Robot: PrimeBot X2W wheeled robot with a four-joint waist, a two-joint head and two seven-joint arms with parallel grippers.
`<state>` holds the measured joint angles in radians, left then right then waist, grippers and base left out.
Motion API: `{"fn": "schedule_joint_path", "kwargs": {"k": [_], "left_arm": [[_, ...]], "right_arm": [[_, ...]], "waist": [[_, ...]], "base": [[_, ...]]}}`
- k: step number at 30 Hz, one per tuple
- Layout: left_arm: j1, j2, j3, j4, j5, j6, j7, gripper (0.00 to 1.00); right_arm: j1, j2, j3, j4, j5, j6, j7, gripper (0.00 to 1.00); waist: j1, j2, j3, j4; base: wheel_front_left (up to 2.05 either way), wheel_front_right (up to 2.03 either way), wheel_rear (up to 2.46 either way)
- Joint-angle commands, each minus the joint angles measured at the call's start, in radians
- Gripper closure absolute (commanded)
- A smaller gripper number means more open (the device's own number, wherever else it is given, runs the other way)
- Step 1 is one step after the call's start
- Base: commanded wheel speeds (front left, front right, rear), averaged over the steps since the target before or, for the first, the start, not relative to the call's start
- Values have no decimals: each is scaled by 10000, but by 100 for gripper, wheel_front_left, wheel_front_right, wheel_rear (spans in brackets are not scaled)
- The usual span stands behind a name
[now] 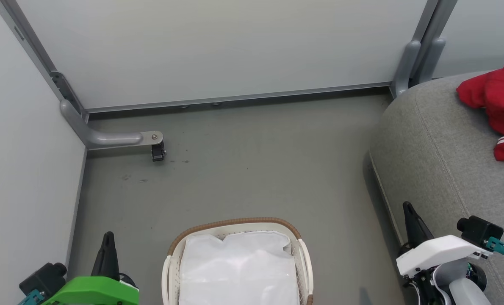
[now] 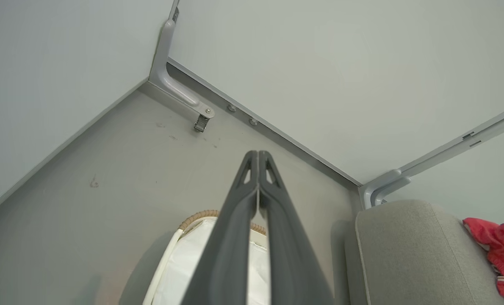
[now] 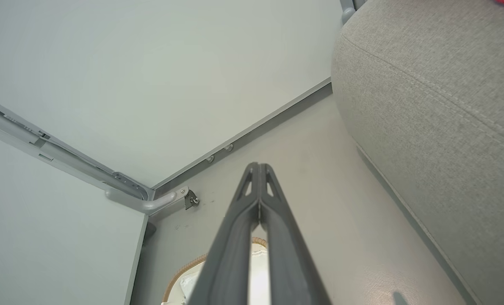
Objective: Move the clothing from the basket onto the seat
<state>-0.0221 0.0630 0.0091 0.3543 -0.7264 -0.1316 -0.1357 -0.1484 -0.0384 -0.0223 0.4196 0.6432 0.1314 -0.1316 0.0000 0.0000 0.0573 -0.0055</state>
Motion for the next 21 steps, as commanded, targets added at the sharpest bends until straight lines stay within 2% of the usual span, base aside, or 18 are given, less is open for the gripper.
{"fn": "schedule_joint_path", "kwargs": {"k": [1,21], "left_arm": [[-331,28,95,-196,-369,4,92,100],[-513,-10,381,-471,-2811,7,790,100]], "right_arm": [[10,-61,-62,-225,402,-3,81,100],[122,-86,-314,-679,3074,-5,766,100]], "waist": [[0,0,-9,1],[0,0,-120,12]], "base": [[0,0,0],[0,0,0]]}}
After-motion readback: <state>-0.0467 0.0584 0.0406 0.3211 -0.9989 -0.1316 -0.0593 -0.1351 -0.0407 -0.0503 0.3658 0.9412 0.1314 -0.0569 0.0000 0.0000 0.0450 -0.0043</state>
